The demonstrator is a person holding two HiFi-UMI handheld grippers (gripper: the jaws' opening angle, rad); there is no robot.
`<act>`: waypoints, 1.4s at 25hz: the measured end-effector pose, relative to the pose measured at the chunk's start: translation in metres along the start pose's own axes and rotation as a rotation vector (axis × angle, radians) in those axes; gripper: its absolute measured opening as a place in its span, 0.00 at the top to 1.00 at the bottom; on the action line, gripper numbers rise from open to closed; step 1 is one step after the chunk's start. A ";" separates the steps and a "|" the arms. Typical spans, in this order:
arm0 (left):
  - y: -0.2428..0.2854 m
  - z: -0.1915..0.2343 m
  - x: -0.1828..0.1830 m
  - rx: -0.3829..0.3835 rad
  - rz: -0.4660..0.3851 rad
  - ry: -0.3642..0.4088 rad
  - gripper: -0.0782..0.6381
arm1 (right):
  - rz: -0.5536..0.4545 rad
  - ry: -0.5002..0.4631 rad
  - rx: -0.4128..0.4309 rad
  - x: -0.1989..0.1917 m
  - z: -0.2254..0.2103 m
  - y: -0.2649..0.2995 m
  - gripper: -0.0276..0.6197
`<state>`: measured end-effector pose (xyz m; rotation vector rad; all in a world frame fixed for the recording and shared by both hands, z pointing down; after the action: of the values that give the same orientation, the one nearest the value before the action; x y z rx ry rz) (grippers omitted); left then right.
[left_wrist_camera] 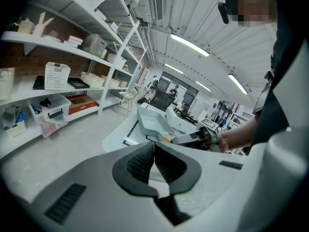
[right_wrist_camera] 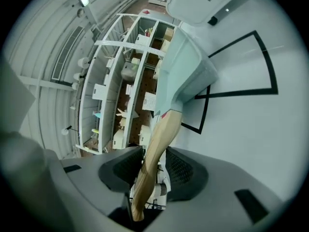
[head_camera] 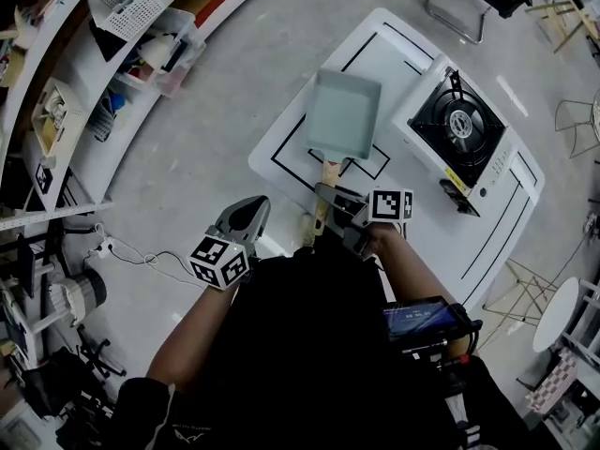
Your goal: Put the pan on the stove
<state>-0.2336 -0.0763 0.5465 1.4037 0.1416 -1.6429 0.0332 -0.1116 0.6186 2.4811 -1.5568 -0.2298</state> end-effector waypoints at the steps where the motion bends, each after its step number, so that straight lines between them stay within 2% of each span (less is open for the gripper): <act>1: 0.001 0.000 0.000 -0.002 0.001 -0.002 0.88 | -0.006 0.012 0.010 -0.001 -0.001 -0.001 0.70; 8: 0.002 0.001 0.001 -0.014 0.011 0.007 0.88 | -0.045 0.091 0.115 -0.004 -0.005 0.006 0.75; 13: 0.003 -0.001 0.001 -0.020 0.013 0.011 0.88 | -0.075 0.172 0.106 -0.010 -0.009 0.002 0.77; 19: 0.003 -0.002 0.000 -0.020 0.013 0.013 0.88 | -0.087 0.129 0.160 -0.006 -0.006 0.001 0.77; 23: 0.002 -0.003 0.000 -0.022 0.012 0.015 0.88 | -0.098 0.184 0.141 -0.011 -0.006 -0.001 0.77; 27: -0.002 -0.002 -0.001 -0.013 0.008 0.014 0.88 | -0.091 0.126 0.167 -0.010 -0.006 0.000 0.78; 32: -0.006 -0.002 -0.004 0.005 0.004 0.008 0.88 | -0.093 0.145 0.164 -0.013 -0.007 -0.001 0.78; 35: -0.009 -0.001 -0.004 0.012 0.002 0.004 0.88 | -0.090 0.135 0.190 -0.011 -0.004 0.004 0.78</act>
<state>-0.2395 -0.0686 0.5458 1.4155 0.1328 -1.6426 0.0262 -0.1029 0.6234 2.6505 -1.4764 0.0755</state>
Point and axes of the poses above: the fingertips, and each gripper's own axes: y forward along the fingers, z to its left, x out of its top, the point moved 10 cm from there along -y, backward along the fingers, and after that the axes turned 7 degrees about y, right-handed, at the moved point
